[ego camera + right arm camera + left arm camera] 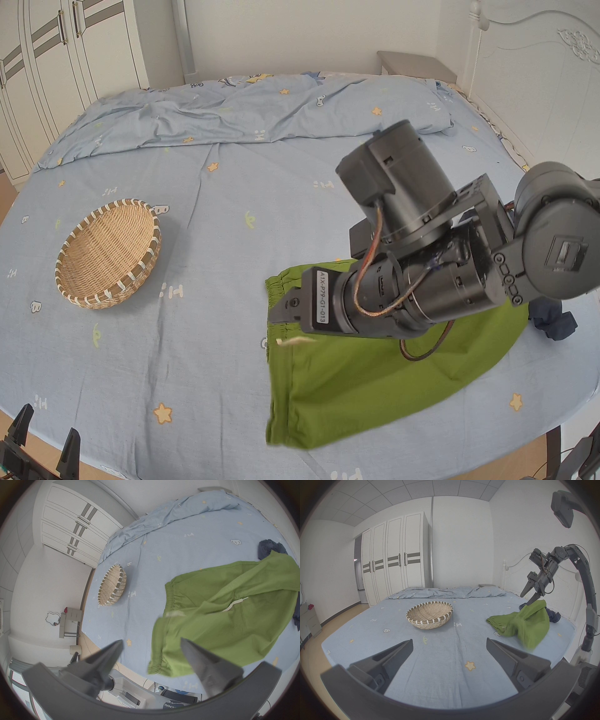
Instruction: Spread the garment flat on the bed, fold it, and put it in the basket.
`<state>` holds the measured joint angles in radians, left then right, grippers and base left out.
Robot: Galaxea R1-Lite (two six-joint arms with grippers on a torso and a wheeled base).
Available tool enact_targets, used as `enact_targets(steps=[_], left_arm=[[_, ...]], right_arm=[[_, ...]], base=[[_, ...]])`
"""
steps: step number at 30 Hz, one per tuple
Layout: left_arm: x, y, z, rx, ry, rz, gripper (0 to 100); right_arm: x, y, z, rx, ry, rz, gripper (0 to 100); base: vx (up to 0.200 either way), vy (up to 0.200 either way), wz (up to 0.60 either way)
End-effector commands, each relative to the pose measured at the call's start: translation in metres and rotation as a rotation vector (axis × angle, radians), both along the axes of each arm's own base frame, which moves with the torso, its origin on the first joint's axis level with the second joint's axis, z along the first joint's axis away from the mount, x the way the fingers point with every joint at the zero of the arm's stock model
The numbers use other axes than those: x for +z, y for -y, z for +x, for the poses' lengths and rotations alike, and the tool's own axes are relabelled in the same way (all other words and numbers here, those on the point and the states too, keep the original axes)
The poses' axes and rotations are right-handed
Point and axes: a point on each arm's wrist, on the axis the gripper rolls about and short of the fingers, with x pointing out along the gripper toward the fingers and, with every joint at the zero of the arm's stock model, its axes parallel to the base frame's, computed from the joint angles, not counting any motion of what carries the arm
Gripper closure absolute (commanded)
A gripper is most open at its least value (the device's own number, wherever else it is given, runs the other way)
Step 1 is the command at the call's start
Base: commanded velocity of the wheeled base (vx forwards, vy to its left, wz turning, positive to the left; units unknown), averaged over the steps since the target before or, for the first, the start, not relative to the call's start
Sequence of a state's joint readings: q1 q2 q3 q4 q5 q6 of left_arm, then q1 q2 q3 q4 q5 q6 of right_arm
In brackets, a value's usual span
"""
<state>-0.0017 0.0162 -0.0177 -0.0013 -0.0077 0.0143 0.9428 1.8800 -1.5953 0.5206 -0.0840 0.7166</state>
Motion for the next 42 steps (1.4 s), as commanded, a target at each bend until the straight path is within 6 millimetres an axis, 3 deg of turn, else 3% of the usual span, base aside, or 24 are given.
enact_targets(steps=[1, 7, 11, 15, 20, 25, 27, 30, 31, 34, 36, 37, 38, 42], left_arm=[[-0.005, 0.0, 0.001, 0.0, -0.013, 0.001, 0], [-0.005, 0.0, 0.001, 0.002, -0.014, 0.0, 0], [-0.005, 0.0, 0.001, 0.0, -0.013, 0.004, 0], [-0.005, 0.0, 0.001, -0.004, -0.013, 0.006, 0], [-0.005, 0.0, 0.001, -0.015, -0.019, 0.009, 0], [-0.003, 0.0, 0.0, -0.014, -0.012, 0.007, 0], [0.012, 0.0, -0.003, -0.022, 0.04, -0.011, 0], [0.086, -0.001, -0.022, -0.088, 0.187, -0.213, 0], [0.108, -0.002, -0.02, -0.156, 0.145, -0.279, 0], [0.13, 0.002, -0.001, -0.346, -0.042, -0.287, 0], [0.131, 0.004, 0.01, -0.41, -0.128, -0.295, 0], [0.129, 0.011, 0.039, -0.507, -0.295, -0.316, 0], [0.128, 0.013, 0.046, -0.527, -0.335, -0.322, 0], [0.108, 0.033, 0.103, -0.706, -0.693, -0.445, 0]], right_arm=[[-0.006, 0.008, 0.006, -0.027, -0.01, -0.018, 0], [0.013, 0.035, 0.012, -0.091, 0.02, 0.021, 0], [0.043, 0.08, 0.005, -0.153, 0.07, 0.099, 0], [0.07, 0.147, -0.015, -0.196, 0.089, 0.228, 0], [0.068, 0.202, -0.035, -0.232, 0.132, 0.331, 0], [0.047, 0.226, -0.046, -0.206, 0.269, 0.337, 0], [0.04, 0.229, -0.05, -0.198, 0.306, 0.338, 0], [0.034, 0.231, -0.05, -0.196, 0.327, 0.323, 0], [0.033, 0.231, -0.05, -0.198, 0.333, 0.314, 0], [0.033, 0.234, -0.048, -0.209, 0.351, 0.29, 0], [0.033, 0.235, -0.048, -0.207, 0.351, 0.288, 0], [0.031, 0.233, -0.048, -0.197, 0.349, 0.291, 0], [0.031, 0.233, -0.048, -0.193, 0.347, 0.29, 0], [0.027, 0.229, -0.048, -0.149, 0.341, 0.277, 0]], base=[[0.0, 0.0, 0.0], [0.0, 0.0, 0.0], [0.0, 0.0, 0.0], [0.0, 0.0, 0.0], [0.0, 0.0, 0.0], [0.0, 0.0, 0.0], [0.0, 0.0, 0.0], [0.0, 0.0, 0.0], [0.0, 0.0, 0.0], [0.0, 0.0, 0.0], [0.0, 0.0, 0.0], [0.0, 0.0, 0.0], [0.0, 0.0, 0.0], [0.0, 0.0, 0.0]])
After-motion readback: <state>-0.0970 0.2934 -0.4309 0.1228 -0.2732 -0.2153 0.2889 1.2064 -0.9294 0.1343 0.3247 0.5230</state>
